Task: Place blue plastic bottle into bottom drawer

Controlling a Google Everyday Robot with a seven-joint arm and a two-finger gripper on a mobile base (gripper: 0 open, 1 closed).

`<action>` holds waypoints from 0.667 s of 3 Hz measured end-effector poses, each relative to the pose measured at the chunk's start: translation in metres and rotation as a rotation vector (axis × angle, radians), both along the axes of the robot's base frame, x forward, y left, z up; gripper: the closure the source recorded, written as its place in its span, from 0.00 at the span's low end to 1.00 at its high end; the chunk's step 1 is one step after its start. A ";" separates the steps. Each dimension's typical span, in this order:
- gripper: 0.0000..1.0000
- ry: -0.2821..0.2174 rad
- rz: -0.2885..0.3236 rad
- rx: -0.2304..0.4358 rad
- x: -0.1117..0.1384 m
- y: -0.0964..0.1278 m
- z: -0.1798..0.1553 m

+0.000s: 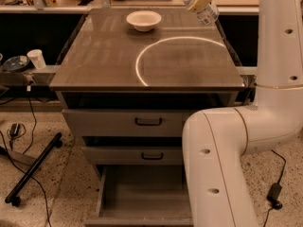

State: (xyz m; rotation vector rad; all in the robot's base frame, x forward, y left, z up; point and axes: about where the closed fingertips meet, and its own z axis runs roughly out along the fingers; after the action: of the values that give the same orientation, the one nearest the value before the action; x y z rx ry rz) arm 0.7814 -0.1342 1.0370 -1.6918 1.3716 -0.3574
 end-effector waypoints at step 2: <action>1.00 -0.026 -0.014 0.064 -0.030 -0.007 0.006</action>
Offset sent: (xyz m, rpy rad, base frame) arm -0.0775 -0.0208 0.0015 0.0437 0.0203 -0.0191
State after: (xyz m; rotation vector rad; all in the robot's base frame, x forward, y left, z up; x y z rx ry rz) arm 0.7516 -0.1411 1.0435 -1.6207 1.3625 -0.3391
